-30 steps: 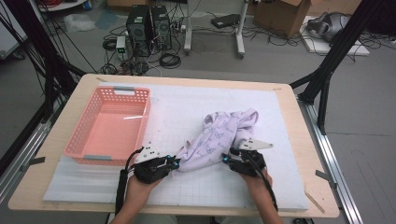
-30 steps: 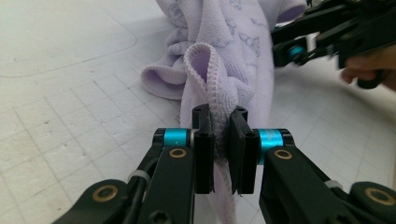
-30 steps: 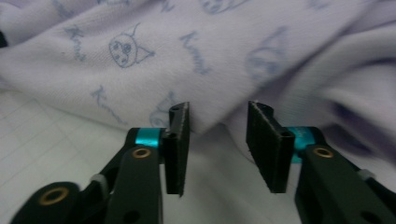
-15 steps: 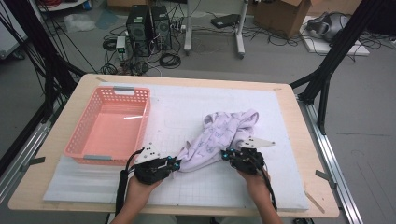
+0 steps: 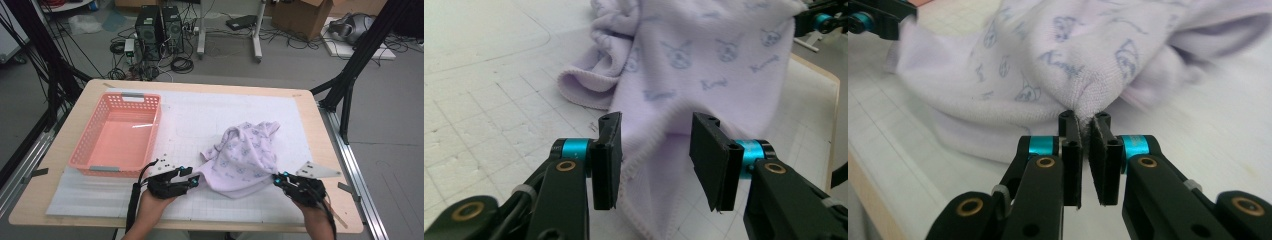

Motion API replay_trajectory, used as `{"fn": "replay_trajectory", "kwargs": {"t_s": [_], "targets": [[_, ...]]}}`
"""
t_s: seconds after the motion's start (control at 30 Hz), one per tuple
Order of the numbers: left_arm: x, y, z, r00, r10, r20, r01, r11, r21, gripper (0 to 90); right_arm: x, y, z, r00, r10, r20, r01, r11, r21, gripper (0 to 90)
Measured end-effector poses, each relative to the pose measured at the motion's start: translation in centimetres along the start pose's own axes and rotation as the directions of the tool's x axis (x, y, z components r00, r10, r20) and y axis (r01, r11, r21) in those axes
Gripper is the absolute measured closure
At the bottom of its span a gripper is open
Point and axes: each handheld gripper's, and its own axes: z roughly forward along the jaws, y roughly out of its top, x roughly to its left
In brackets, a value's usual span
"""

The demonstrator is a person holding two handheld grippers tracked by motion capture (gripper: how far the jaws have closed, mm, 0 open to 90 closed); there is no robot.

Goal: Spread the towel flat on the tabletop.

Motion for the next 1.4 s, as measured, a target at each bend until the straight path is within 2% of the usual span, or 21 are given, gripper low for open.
{"fn": "replay_trajectory", "kwargs": {"t_s": [0.03,0.07,0.1,0.17,0.27,0.3,0.4,0.43,0.57,0.63,0.7,0.83,0.97,1.03,1.07,1.1,1.13,1.2,1.33,1.37,1.4], "targets": [[0.0,0.0,0.0,1.0000,-0.001,0.000,0.001,1.0000,0.001,55.8,-0.3,-0.3,-0.8,0.9998,0.012,0.014,-0.012,1.000,-0.001,84.3],[0.0,0.0,0.0,1.0000,0.000,-0.001,0.000,1.0000,0.002,55.5,-0.8,-0.8,-2.3,0.9985,0.018,0.051,-0.018,1.000,0.011,84.3],[0.0,0.0,0.1,1.0000,0.002,-0.002,-0.002,1.0000,0.006,55.5,-0.8,-0.8,-2.3,0.9985,0.018,0.051,-0.018,1.000,0.011,84.3],[0.0,0.0,0.1,1.0000,0.003,-0.004,-0.003,0.9999,0.012,55.0,-1.0,-1.3,-4.1,0.9939,0.020,0.108,-0.024,0.999,0.035,83.8],[0.0,0.0,0.2,1.0000,0.002,-0.007,-0.002,1.0000,0.010,54.6,-0.9,-1.5,-4.9,0.9926,0.030,0.118,-0.033,0.999,0.024,81.2],[0.0,0.0,0.2,1.0000,0.001,-0.008,-0.001,1.0000,0.005,54.6,-0.9,-1.5,-4.9,0.9926,0.030,0.118,-0.033,0.999,0.024,81.2],[-0.1,0.1,0.0,0.9998,0.005,-0.018,-0.006,1.0000,-0.003,54.0,-0.9,-1.1,-4.8,0.9922,0.043,0.117,-0.042,0.999,-0.015,72.0],[-0.1,0.1,0.0,0.9998,0.004,-0.019,-0.004,1.0000,-0.005,53.5,-1.0,-0.8,-4.6,0.9909,0.058,0.122,-0.054,0.998,-0.036,65.3],[0.2,0.3,-0.1,0.9994,-0.005,-0.033,0.004,0.9999,-0.011,51.5,-1.3,-0.5,-3.7,0.9868,0.073,0.145,-0.066,0.996,-0.054,56.0],[0.4,0.4,-0.1,0.9992,-0.009,-0.039,0.009,0.9999,-0.014,49.7,-1.5,-0.1,-3.3,0.9846,0.089,0.150,-0.079,0.994,-0.071,54.2],[0.5,0.6,0.0,0.9990,-0.013,-0.043,0.012,0.9999,-0.012,47.8,-1.7,0.8,-3.3,0.9822,0.099,0.159,-0.080,0.989,-0.125,52.4],[0.8,1.2,0.9,0.9990,-0.020,-0.039,0.020,0.9998,0.001,46.0,-2.1,2.0,-3.3,0.9799,0.097,0.174,-0.073,0.988,-0.137,51.3],[1.0,2.3,2.8,0.9987,-0.037,-0.036,0.038,0.9990,0.026,43.8,-3.5,2.7,-1.4,0.9797,0.116,0.163,-0.103,0.991,-0.090,49.6],[1.1,2.9,4.3,0.9983,-0.023,-0.053,0.026,0.9981,0.056,42.7,-4.1,2.6,0.2,0.9782,0.131,0.161,-0.122,0.991,-0.062,48.7],[1.1,3.1,5.0,0.9978,-0.014,-0.065,0.018,0.9974,0.069,42.0,-4.6,2.3,2.1,0.9766,0.161,0.143,-0.159,0.987,-0.028,47.2],[1.2,3.6,6.5,0.9970,0.004,-0.078,0.005,0.9933,0.116,41.1,-4.8,2.1,3.2,0.9775,0.161,0.137,-0.162,0.987,0.001,47.2],[1.2,3.6,6.5,0.9970,0.004,-0.078,0.005,0.9933,0.116,41.1,-4.8,2.1,3.2,0.9775,0.161,0.137,-0.162,0.987,0.001,47.2],[1.4,3.9,7.8,0.9952,0.031,-0.092,-0.016,0.9868,0.161,41.1,-5.0,1.6,5.0,0.9802,0.152,0.126,-0.161,0.985,0.059,48.5],[1.4,4.0,9.7,0.9926,0.053,-0.110,-0.027,0.9748,0.221,42.5,-4.9,1.0,7.0,0.9902,0.120,0.072,-0.129,0.980,0.150,69.3],[1.2,4.0,9.9,0.9889,0.080,-0.126,-0.051,0.9743,0.219,45.6,-4.8,0.9,7.1,0.9917,0.113,0.061,-0.122,0.980,0.157,73.3],[1.0,4.0,10.0,0.9848,0.108,-0.136,-0.075,0.9711,0.227,53.0,-4.7,0.8,7.0,0.9933,0.104,0.050,-0.111,0.981,0.161,75.4]]}}
